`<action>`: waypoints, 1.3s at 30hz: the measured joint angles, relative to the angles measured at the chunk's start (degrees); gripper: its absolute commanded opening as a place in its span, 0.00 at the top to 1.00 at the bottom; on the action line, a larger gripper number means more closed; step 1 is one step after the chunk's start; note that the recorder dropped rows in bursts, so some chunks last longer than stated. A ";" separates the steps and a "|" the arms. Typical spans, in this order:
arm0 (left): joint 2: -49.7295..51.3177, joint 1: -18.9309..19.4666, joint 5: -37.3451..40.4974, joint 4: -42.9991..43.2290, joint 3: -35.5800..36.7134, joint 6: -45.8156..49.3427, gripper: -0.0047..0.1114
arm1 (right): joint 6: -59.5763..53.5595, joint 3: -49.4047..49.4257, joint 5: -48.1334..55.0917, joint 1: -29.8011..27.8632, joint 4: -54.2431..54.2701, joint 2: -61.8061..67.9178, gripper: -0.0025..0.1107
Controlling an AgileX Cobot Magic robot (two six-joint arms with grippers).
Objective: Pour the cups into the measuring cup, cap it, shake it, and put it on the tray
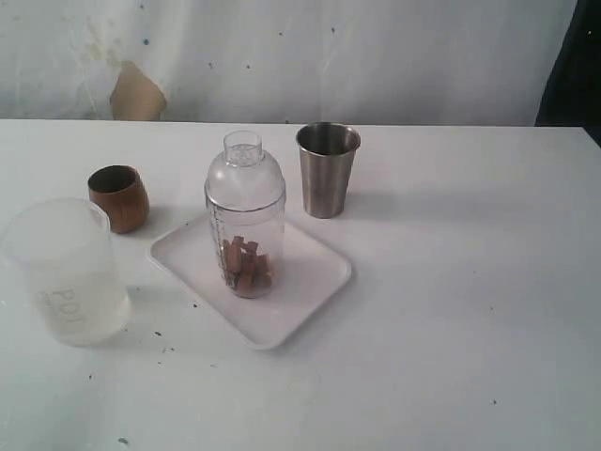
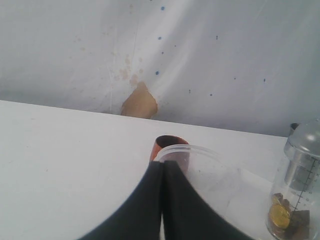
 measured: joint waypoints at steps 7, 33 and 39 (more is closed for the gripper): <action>0.00 0.00 0.00 0.00 0.00 0.00 0.96 | -1.11 0.00 0.87 -2.53 -1.68 0.00 0.98; 0.00 0.00 0.00 0.00 0.00 0.00 0.96 | -3.81 0.00 3.69 -2.78 -1.89 0.00 0.98; 0.00 0.00 0.00 0.00 0.00 0.00 0.96 | -3.81 0.00 3.69 -2.78 -1.89 0.00 0.98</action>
